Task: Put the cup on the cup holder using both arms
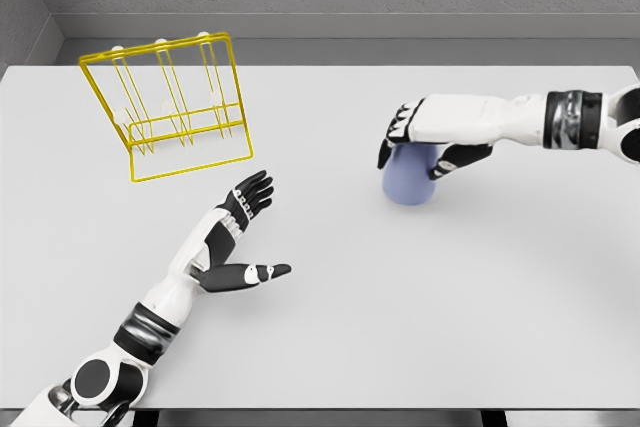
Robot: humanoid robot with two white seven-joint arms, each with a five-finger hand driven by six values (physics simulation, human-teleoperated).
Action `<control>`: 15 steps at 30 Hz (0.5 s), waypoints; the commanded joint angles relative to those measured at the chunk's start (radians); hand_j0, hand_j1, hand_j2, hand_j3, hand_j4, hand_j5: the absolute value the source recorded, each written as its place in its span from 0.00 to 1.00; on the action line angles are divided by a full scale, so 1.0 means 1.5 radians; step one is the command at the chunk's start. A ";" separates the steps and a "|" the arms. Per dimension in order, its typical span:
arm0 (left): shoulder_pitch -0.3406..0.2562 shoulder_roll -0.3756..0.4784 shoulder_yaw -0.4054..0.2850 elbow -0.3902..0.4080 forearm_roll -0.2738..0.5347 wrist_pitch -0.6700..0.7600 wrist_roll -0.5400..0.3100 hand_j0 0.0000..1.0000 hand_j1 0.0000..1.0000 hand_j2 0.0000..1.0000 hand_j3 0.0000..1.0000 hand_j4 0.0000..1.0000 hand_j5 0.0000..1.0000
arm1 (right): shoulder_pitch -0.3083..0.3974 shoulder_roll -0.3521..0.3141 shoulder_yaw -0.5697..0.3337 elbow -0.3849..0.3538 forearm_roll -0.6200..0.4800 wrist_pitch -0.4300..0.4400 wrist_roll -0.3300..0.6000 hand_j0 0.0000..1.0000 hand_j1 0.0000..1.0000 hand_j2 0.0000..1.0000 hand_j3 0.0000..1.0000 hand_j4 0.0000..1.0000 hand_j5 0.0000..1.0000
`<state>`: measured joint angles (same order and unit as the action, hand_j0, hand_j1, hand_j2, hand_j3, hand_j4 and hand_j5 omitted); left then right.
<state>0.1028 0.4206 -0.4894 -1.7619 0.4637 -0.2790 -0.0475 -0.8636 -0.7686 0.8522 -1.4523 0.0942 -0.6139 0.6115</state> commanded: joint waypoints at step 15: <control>0.002 0.001 0.003 0.000 0.001 -0.001 0.000 1.00 1.00 1.00 1.00 1.00 1.00 | -0.006 0.049 0.001 -0.014 -0.003 0.002 0.000 0.62 0.62 0.62 0.62 0.62 0.62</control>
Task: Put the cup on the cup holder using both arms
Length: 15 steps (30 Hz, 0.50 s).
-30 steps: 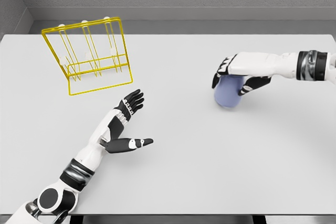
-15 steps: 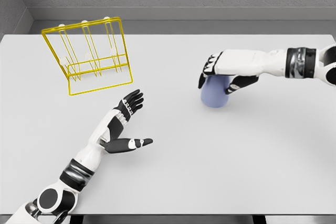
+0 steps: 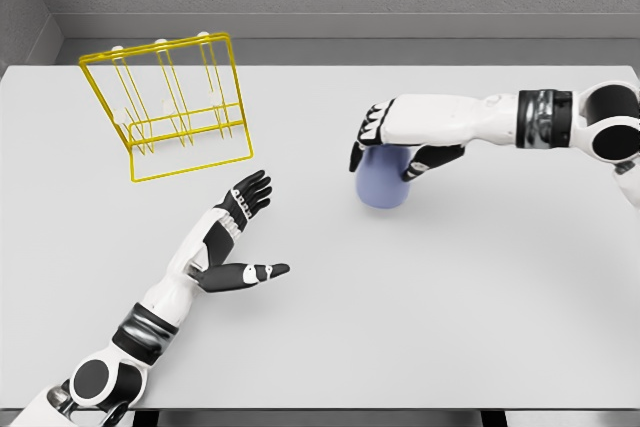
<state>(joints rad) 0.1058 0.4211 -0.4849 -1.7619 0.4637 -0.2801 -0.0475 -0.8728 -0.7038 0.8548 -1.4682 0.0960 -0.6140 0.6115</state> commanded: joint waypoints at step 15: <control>0.004 0.001 0.001 0.000 0.001 -0.001 0.001 1.00 1.00 1.00 1.00 1.00 1.00 | -0.001 0.047 0.001 -0.021 -0.002 0.002 0.000 0.62 0.62 0.62 0.62 0.62 0.62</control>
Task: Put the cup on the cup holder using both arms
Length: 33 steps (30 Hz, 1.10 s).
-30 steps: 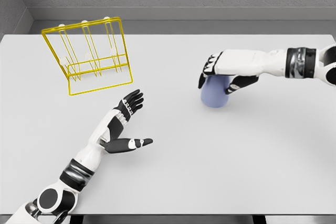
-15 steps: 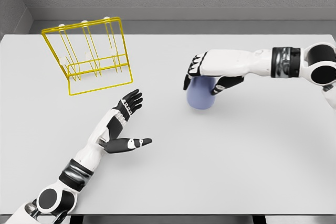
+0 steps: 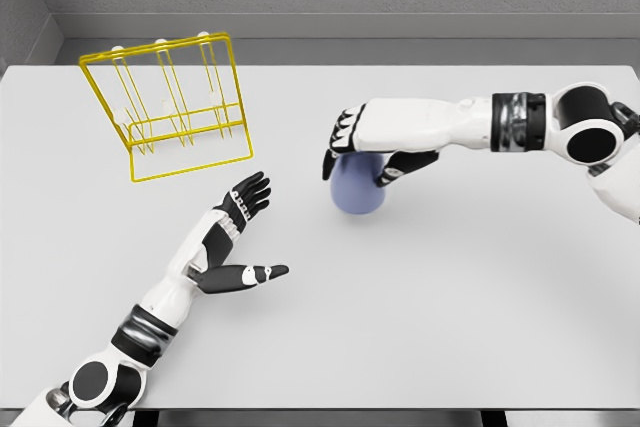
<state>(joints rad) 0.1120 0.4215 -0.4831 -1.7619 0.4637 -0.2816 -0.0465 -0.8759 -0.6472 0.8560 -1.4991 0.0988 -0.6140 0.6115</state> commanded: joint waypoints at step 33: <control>0.022 0.001 0.034 0.000 0.001 0.002 0.003 1.00 1.00 1.00 1.00 1.00 1.00 | 0.000 0.076 0.004 -0.012 0.011 0.002 0.000 0.62 0.62 0.62 0.62 0.62 0.62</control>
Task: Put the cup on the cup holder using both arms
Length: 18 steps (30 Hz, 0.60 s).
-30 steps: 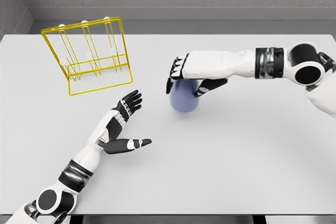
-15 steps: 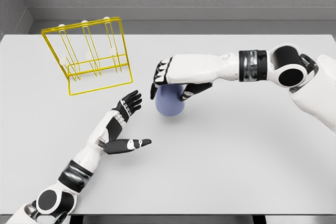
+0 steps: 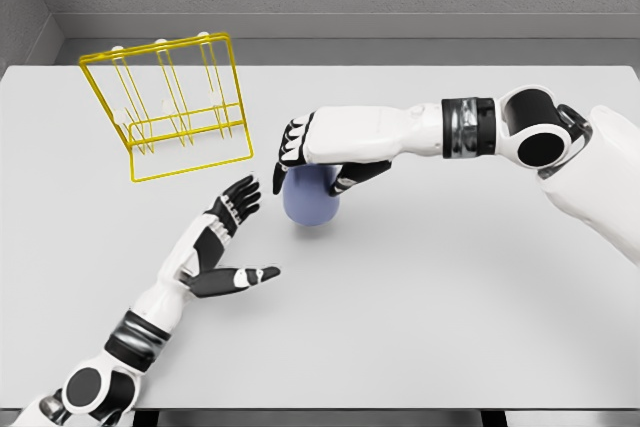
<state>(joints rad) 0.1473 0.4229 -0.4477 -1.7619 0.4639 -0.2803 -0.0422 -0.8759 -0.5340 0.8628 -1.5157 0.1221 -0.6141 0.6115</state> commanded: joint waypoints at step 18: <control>0.006 0.003 0.026 0.001 0.002 0.001 0.001 1.00 1.00 1.00 1.00 1.00 1.00 | 0.019 0.019 0.012 0.001 0.014 0.002 0.000 0.62 0.62 0.62 0.62 0.62 0.62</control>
<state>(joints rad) 0.1565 0.4274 -0.4098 -1.7604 0.4653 -0.2777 -0.0413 -0.8468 -0.5077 0.8772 -1.5148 0.1440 -0.6140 0.6114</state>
